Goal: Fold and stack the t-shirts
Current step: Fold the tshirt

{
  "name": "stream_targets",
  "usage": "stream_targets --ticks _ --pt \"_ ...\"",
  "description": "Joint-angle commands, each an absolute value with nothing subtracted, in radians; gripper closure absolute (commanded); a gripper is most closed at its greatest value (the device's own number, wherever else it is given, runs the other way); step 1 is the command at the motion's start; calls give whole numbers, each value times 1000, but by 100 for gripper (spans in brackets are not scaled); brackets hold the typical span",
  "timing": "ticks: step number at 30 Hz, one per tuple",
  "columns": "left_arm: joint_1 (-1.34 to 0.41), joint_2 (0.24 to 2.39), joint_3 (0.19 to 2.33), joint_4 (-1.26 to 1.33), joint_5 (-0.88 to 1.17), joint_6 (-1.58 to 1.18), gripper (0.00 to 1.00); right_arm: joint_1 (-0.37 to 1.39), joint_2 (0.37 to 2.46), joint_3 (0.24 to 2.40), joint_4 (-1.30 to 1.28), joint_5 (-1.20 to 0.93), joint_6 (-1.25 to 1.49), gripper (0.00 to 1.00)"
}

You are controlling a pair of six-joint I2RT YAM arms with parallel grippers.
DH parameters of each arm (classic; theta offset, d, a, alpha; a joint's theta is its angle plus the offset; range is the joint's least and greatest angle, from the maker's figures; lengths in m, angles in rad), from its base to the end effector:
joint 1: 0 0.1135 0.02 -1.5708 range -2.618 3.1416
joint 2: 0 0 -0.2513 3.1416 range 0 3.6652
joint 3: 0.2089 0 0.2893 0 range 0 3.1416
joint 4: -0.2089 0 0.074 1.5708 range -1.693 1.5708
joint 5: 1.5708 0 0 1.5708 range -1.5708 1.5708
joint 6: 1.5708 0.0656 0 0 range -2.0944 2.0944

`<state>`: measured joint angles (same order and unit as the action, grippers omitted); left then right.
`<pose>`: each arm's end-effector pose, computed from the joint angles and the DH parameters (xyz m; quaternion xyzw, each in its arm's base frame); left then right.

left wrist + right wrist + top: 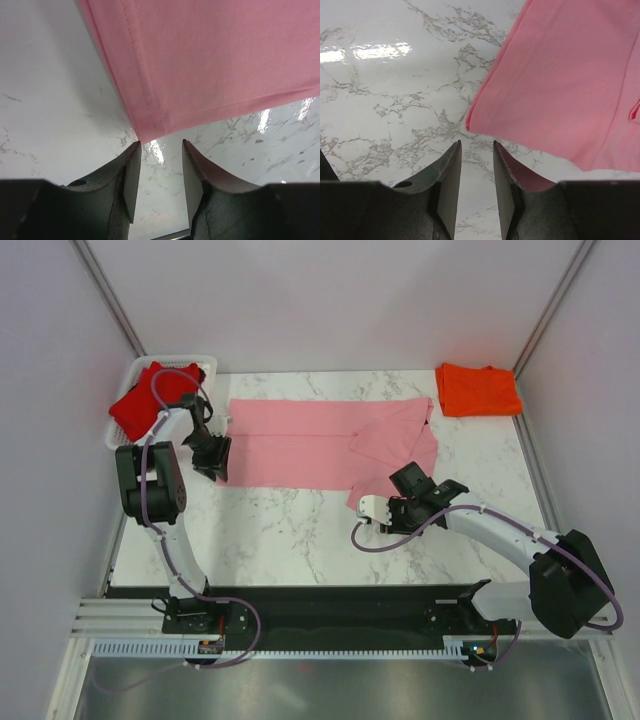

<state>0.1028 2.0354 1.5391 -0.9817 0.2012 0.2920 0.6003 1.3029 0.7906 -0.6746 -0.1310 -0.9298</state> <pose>0.4220 0.0303 0.1185 0.0985 0.9890 -0.0893 0.0649 0.2276 0.1662 0.1405 -0.6874 0.6979 0.0322 0.1983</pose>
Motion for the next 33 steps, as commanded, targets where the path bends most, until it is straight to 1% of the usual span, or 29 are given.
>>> stream_targets --ticks 1,6,12,22,24,31,33 --pt "114 2101 1586 -950 176 295 54 603 1298 784 -676 -129 -939 60" --pt "112 2132 1603 -953 161 301 54 603 1299 782 -673 -130 -923 60" --pt "112 2100 1526 -914 92 316 55 604 1289 767 -669 -129 -920 60" --pt "101 2132 1486 -908 115 314 58 603 1279 753 -667 -109 -943 60" --pt "98 2128 1477 -910 120 324 61 603 1278 744 -663 -109 -940 60" --pt "68 2138 1448 -910 89 339 60 604 1278 736 -637 -114 -910 60" --pt "61 2143 1442 -908 78 342 62 604 1276 735 -632 -106 -913 60"
